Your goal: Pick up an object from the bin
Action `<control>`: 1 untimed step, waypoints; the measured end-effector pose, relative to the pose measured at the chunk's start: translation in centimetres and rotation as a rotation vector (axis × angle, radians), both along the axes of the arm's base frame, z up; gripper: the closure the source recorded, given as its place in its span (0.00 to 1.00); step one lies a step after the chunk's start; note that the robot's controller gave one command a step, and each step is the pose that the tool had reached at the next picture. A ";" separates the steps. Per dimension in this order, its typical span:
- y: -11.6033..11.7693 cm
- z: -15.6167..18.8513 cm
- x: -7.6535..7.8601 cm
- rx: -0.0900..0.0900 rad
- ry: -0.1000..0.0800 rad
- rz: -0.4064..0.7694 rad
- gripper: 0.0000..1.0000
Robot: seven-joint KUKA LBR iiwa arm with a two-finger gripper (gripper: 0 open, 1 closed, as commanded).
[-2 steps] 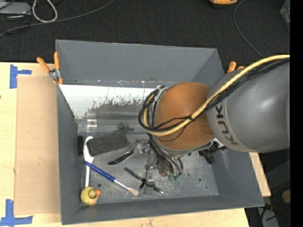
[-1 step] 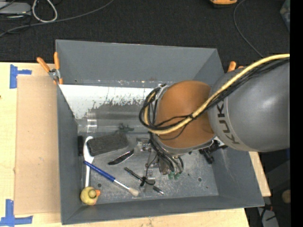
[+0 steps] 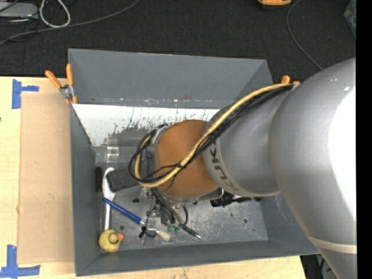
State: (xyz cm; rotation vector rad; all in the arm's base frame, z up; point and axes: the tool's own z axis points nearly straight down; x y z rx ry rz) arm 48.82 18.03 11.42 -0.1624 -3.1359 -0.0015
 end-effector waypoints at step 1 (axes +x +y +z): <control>1.9 -4.6 0.4 -0.002 -0.003 0.032 0.00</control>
Offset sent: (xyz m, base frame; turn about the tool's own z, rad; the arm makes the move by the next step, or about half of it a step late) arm -0.0071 0.0133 -0.0442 0.1498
